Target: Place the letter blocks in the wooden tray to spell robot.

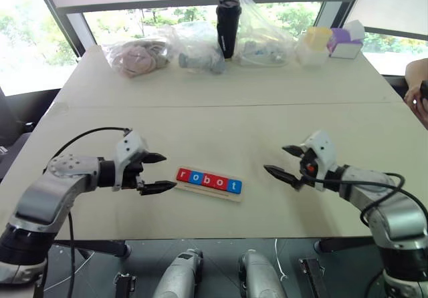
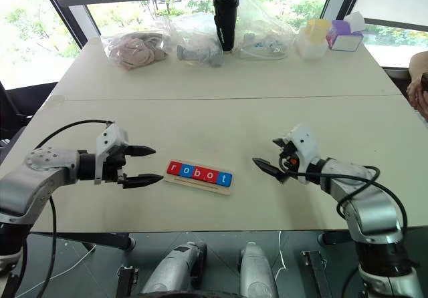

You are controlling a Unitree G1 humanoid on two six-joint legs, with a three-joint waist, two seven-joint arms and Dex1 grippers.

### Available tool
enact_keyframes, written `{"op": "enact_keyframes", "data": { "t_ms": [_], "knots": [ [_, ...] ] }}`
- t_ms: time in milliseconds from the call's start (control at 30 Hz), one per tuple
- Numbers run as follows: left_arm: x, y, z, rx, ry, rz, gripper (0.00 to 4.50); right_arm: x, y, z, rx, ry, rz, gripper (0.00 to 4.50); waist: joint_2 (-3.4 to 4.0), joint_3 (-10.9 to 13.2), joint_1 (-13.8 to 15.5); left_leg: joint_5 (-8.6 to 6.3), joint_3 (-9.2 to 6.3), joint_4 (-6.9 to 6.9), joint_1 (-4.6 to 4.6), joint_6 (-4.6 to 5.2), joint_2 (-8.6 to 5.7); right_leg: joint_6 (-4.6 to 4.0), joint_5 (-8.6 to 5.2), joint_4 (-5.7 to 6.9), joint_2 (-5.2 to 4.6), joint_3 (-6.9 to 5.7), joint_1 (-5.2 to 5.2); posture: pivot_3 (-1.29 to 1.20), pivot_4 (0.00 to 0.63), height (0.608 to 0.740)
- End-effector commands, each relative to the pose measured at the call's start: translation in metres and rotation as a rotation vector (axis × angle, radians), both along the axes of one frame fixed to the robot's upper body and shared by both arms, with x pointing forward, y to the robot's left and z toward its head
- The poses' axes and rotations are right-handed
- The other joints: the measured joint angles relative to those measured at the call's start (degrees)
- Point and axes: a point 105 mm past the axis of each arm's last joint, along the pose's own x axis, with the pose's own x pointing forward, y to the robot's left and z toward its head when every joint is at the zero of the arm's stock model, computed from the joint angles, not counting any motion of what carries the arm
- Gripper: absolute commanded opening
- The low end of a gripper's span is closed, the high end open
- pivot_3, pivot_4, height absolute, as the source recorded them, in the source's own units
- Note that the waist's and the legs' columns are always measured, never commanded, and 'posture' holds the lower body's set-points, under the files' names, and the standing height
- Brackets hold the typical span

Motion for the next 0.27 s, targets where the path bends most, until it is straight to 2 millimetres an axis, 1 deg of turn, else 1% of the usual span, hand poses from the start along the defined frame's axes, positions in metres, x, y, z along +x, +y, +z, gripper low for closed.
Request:
{"op": "enact_keyframes", "data": {
  "t_ms": [33, 167, 267],
  "knots": [
    [0.004, 0.005, 0.011, -0.048, -0.054, 0.061, 4.5, -0.011, 0.0, 0.013, 0.033, -0.011, 0.011, 4.44, 0.0, 0.0, 0.0, -0.01, 0.0, 0.05, 0.0, -0.01, 0.01, -0.08, -0.04, 0.0, 0.0, 0.0, 0.02, 0.0, 0.15, 0.74],
    [0.001, 0.014, 0.008, -0.111, -0.043, 0.159, 4.5, -0.003, -0.01, 0.011, 0.025, -0.024, -0.064, 4.44, 0.0, 0.0, -0.2, -0.08, 0.02, 0.13, 0.03, -0.13, 0.02, -0.1, -0.01, -0.01, -0.02, 0.0, 0.1, 0.0, 0.15, 0.74],
    [-0.006, 0.019, 0.002, -0.115, -0.025, 0.191, 4.5, -0.002, -0.008, 0.006, 0.032, -0.015, -0.062, 4.44, 0.0, 0.0, -0.2, -0.04, 0.03, 0.07, 0.02, -0.07, 0.03, -0.11, -0.01, -0.02, -0.03, 0.0, 0.05, 0.0, 0.15, 0.74]
  ]
}}
